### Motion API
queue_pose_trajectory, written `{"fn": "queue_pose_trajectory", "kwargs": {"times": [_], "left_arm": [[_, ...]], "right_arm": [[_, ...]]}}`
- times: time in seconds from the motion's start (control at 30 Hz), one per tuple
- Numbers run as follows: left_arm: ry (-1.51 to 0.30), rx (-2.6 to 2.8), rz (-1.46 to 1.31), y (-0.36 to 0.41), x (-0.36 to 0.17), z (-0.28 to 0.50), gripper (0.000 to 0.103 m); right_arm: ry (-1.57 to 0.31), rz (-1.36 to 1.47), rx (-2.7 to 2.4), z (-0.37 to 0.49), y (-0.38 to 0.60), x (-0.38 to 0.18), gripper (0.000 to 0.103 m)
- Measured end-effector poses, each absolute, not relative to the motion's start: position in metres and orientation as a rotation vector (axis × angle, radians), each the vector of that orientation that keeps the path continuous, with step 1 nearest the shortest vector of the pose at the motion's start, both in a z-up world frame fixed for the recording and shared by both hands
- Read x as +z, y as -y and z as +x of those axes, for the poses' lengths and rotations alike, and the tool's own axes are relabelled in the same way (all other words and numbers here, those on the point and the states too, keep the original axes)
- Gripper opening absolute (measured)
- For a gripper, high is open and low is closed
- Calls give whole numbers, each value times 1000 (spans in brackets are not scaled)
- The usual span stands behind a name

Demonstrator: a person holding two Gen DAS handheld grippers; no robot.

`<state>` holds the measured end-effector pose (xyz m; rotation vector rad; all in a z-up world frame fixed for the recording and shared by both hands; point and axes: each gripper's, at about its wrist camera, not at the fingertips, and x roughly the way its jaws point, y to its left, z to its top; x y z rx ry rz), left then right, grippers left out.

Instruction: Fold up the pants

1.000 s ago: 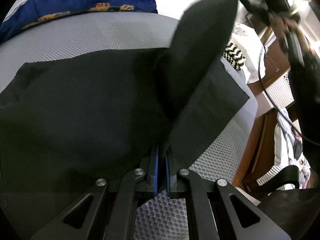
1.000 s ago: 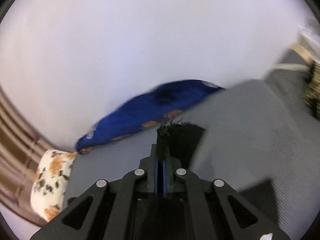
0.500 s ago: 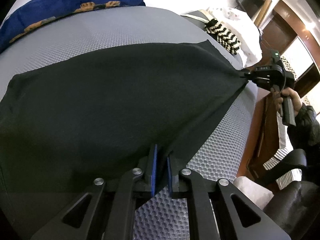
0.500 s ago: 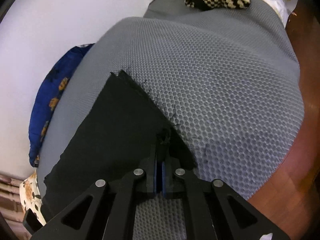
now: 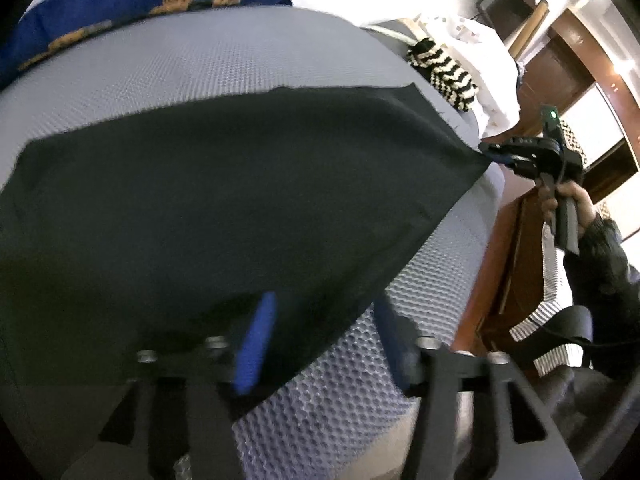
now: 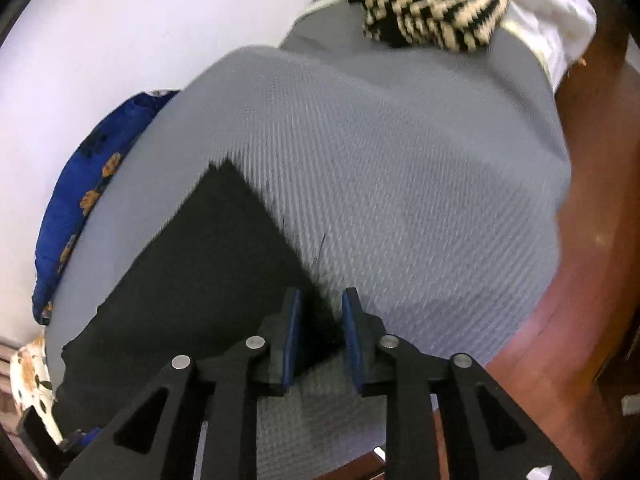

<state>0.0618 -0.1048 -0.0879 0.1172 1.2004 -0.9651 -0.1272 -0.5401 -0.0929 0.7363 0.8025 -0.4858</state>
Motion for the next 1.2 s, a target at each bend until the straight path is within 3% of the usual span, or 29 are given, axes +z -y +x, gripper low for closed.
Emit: {"fn": "queue_pose_trajectory", "kwargs": {"times": [0.2, 0.47, 0.8, 0.93, 1.2], "left_arm": [[-1160, -952, 38, 92, -71, 75, 57], [-1165, -750, -89, 73, -82, 105, 57], [-1190, -658, -121, 67, -92, 120, 57], [-1190, -646, -114, 69, -95, 121, 57], [-1164, -600, -127, 65, -92, 128, 57]], "right_arm": [[-782, 690, -256, -51, 564, -65, 21], [-900, 648, -129, 31, 576, -76, 21], [-946, 613, -70, 49, 578, -96, 21], [-914, 575, -38, 41, 570, -91, 5], [-704, 537, -232, 1, 555, -58, 3]]}}
